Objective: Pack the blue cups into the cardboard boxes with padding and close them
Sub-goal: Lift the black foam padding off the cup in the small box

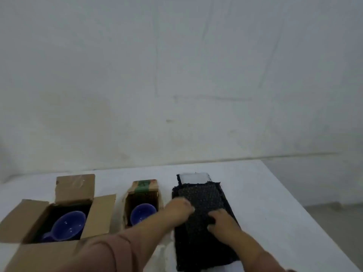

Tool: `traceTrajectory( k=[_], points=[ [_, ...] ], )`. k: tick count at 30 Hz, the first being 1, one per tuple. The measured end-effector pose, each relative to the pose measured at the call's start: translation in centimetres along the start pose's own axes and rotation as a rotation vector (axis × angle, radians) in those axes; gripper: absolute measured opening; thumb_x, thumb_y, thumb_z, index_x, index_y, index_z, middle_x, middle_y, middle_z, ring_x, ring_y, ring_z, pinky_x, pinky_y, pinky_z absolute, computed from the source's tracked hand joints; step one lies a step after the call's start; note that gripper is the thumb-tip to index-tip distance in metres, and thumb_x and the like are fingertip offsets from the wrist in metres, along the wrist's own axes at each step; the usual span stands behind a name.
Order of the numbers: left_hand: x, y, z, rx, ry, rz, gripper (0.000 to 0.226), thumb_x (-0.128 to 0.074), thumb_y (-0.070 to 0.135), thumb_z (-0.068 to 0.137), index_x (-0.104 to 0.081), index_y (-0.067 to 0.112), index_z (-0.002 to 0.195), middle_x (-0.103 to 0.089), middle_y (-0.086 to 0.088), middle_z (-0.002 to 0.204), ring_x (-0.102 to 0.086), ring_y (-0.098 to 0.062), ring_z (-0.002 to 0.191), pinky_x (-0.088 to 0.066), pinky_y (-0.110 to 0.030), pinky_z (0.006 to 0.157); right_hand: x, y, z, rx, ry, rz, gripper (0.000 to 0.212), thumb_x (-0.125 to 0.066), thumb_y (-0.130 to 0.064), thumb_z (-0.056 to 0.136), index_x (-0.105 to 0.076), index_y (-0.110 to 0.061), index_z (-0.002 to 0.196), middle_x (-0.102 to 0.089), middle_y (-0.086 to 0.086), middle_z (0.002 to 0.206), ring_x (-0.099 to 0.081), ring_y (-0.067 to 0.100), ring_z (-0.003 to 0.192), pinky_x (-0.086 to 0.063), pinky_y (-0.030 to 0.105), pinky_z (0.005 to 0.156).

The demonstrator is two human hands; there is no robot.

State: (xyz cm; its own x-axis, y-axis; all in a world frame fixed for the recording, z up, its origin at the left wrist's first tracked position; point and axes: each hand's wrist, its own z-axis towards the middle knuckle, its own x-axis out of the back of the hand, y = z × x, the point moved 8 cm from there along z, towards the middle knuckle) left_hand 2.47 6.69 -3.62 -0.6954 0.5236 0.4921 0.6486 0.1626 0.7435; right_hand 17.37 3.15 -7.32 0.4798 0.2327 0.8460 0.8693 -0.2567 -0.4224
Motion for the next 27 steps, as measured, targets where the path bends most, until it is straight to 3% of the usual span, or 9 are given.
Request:
traceTrajectory(
  k=[4,7,10,13,17,19,23,25,27],
  points=[
    [-4.1,-4.4,1.4,0.298,-0.012,-0.327,0.01,-0.049,0.018,0.095,-0.047,0.011,0.103,-0.047,0.001,0.085,-0.046,-0.013,0.07,-0.044,-0.025,0.064,-3.3,1.9,0.0,-0.005,-0.087,-0.07,0.061,-0.049,-0.036,0.093,-0.025,-0.021,0.147,-0.007,0.006,0.158,-0.012,0.026,0.144,-0.017,0.033,0.117],
    [-5.3,-5.2,2.5,0.401,0.048,-0.602,0.034,-0.048,0.017,0.098,-0.046,-0.001,0.127,-0.055,-0.012,0.108,-0.05,-0.022,0.083,-0.042,-0.032,0.077,-4.4,2.5,0.4,0.027,-0.036,-0.102,0.061,-0.046,-0.039,0.094,-0.022,-0.023,0.148,-0.004,0.006,0.159,-0.008,0.026,0.145,-0.016,0.035,0.117],
    [-5.7,-5.0,3.6,0.419,0.106,-0.728,0.042,-0.055,0.02,0.094,-0.048,-0.002,0.13,-0.055,-0.015,0.126,-0.054,-0.031,0.107,-0.045,-0.039,0.088,-4.8,3.0,0.6,0.045,0.0,-0.084,0.06,-0.045,-0.038,0.094,-0.023,-0.025,0.148,-0.005,0.005,0.159,-0.009,0.025,0.145,-0.016,0.035,0.117],
    [-5.8,-3.9,4.7,0.325,0.133,-0.775,0.026,-0.056,0.014,0.094,-0.054,0.0,0.115,-0.062,-0.01,0.104,-0.058,-0.025,0.085,-0.052,-0.036,0.074,-4.6,3.0,0.7,0.052,-0.027,-0.071,0.059,-0.046,-0.04,0.093,-0.027,-0.025,0.146,-0.009,0.003,0.158,-0.013,0.024,0.144,-0.017,0.033,0.116],
    [-4.0,-1.0,5.1,0.181,0.148,-0.659,0.028,-0.052,0.014,0.094,-0.055,0.007,0.121,-0.062,-0.009,0.112,-0.06,-0.026,0.097,-0.054,-0.035,0.079,0.0,3.9,1.1,-0.047,0.234,0.314,0.042,-0.054,-0.03,0.09,-0.053,-0.014,0.129,-0.05,0.008,0.136,-0.045,0.019,0.124,-0.033,0.022,0.098],
    [-2.7,0.5,4.6,0.153,0.098,-0.633,0.032,-0.055,0.018,0.092,-0.053,0.009,0.122,-0.06,-0.01,0.118,-0.059,-0.028,0.104,-0.051,-0.042,0.093,2.5,5.2,1.5,-0.157,0.359,0.558,0.041,-0.056,-0.029,0.089,-0.054,-0.012,0.127,-0.055,0.008,0.13,-0.051,0.021,0.118,-0.036,0.023,0.091],
    [0.9,1.2,2.7,0.1,-0.006,-0.72,0.015,-0.054,0.005,0.091,-0.06,0.005,0.104,-0.066,-0.018,0.107,-0.064,-0.035,0.1,-0.05,-0.044,0.093,0.5,3.1,2.7,-0.293,-0.108,1.374,0.042,-0.058,-0.031,0.09,-0.055,-0.01,0.126,-0.06,0.009,0.127,-0.056,0.028,0.116,-0.043,0.041,0.101],
    [3.2,0.5,1.4,0.038,0.003,-0.719,0.021,-0.051,-0.001,0.09,-0.061,0.004,0.108,-0.067,-0.02,0.109,-0.064,-0.035,0.102,-0.049,-0.044,0.095,0.0,0.4,2.4,-0.262,-0.274,1.529,0.03,-0.058,-0.017,0.089,-0.063,-0.004,0.115,-0.066,0.017,0.116,-0.06,0.033,0.11,-0.048,0.045,0.094],
    [5.6,-0.5,0.0,-0.006,0.044,-0.682,0.029,-0.047,-0.005,0.09,-0.063,0.008,0.111,-0.069,-0.017,0.111,-0.065,-0.033,0.103,-0.049,-0.045,0.096,0.2,-1.7,2.8,-0.149,-0.264,1.531,0.028,-0.053,0.0,0.087,-0.063,0.0,0.113,-0.068,0.021,0.112,-0.063,0.035,0.104,-0.051,0.042,0.086]
  ],
)
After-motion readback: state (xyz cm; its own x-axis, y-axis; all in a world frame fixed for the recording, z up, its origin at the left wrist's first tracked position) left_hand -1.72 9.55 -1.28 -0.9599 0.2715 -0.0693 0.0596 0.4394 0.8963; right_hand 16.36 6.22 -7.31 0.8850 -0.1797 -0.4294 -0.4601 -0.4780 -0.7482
